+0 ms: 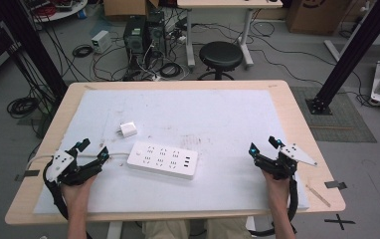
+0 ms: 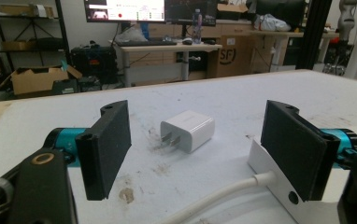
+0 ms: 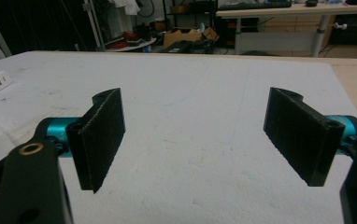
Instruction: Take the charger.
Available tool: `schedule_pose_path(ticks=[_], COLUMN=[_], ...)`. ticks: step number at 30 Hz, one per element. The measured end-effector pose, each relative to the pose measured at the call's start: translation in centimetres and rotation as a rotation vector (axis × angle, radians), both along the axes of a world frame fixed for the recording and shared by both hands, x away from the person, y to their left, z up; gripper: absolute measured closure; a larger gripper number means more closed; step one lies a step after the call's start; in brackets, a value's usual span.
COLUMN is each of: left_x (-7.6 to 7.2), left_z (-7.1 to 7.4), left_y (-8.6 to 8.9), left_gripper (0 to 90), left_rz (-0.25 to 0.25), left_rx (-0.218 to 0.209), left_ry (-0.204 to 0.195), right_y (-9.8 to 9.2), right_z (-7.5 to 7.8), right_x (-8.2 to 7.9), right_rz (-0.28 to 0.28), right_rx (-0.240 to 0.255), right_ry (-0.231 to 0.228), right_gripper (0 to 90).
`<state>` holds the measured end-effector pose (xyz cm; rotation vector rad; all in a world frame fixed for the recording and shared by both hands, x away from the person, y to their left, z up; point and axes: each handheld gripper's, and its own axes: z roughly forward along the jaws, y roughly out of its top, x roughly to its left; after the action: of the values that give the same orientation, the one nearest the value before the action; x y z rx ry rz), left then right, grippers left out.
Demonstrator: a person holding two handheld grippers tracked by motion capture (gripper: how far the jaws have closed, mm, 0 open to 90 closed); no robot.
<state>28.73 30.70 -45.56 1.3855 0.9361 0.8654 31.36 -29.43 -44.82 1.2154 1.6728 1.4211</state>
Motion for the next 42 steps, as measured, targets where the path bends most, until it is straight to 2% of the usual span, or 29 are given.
schedule_pose_path(ticks=[5,6,7,12,18,19,20,22,24,26,28,30,34,36,37,38,39,40,42], left_x=[0.0,-0.2,-0.2,-0.3,-0.3,-0.4,-0.4,-0.5,-0.5,-0.2,0.0,0.3,0.9,1.1,1.5,1.5,2.4,2.7,2.7], left_z=[0.0,0.2,0.3,0.3,0.4,0.8,0.8,1.0,1.1,1.3,1.6,2.3,4.3,4.9,5.8,5.8,7.1,7.5,7.5], left_y=[-0.1,-0.2,-0.2,-0.3,-0.4,-0.6,-0.6,-0.9,-0.9,-1.0,-1.1,-1.0,-0.9,-0.8,-0.8,-0.8,-0.8,-0.9,-0.9], left_gripper=[24.3,25.0,25.0,25.1,25.1,25.1,25.7,26.0,26.0,26.0,26.0,25.9,26.2,26.2,26.2,26.2,26.2,26.2,26.2], left_rz=[0.000,-0.012,-0.017,-0.010,-0.006,0.003,0.003,0.008,0.006,0.001,-0.002,-0.010,-0.010,-0.025,-0.054,-0.054,-0.109,-0.124,-0.124], left_rx=[0.011,0.036,0.031,0.047,0.044,0.066,0.066,0.085,0.084,0.096,0.090,0.087,0.133,0.149,0.165,0.165,0.195,0.208,0.208], left_ry=[0.004,-0.024,-0.034,-0.037,-0.040,-0.076,-0.076,-0.095,-0.100,-0.069,-0.035,-0.018,0.051,0.062,0.093,0.093,0.132,0.144,0.144], right_y=[0.0,-0.2,-0.2,-0.2,-0.2,-0.2,-0.1,-0.1,0.0,0.0,0.0,0.1,0.2,0.1,0.1,0.1,0.1,0.1,0.1], right_z=[0.0,0.0,0.0,0.1,0.1,0.1,0.2,0.2,0.3,0.3,0.4,0.4,0.4,0.4,0.4,0.4,0.4,0.4,0.4], right_x=[0.0,-0.1,-0.1,-0.1,-0.1,-0.1,-0.3,-0.2,-0.2,-0.1,-0.1,-0.1,-0.1,-0.1,-0.1,-0.1,0.0,0.0,0.0], right_rz=[0.007,0.006,0.004,0.002,-0.005,-0.005,-0.021,-0.017,-0.017,-0.008,-0.004,-0.002,0.003,0.003,0.003,0.003,0.007,0.007,0.006], right_rx=[0.002,0.019,0.024,0.020,0.020,0.020,0.017,0.011,0.016,0.017,0.021,0.021,0.015,0.016,0.022,0.022,0.032,0.033,0.033], right_ry=[-0.004,-0.019,-0.016,-0.021,-0.024,-0.024,-0.049,-0.043,-0.033,-0.032,-0.033,-0.035,-0.030,-0.030,-0.023,-0.023,-0.003,0.003,0.005], right_gripper=[21.2,21.2,21.2,21.2,21.2,21.2,21.2,21.2,21.2,21.2,21.2,21.2,21.2,21.2,21.2,21.2,21.1,21.2,21.2])
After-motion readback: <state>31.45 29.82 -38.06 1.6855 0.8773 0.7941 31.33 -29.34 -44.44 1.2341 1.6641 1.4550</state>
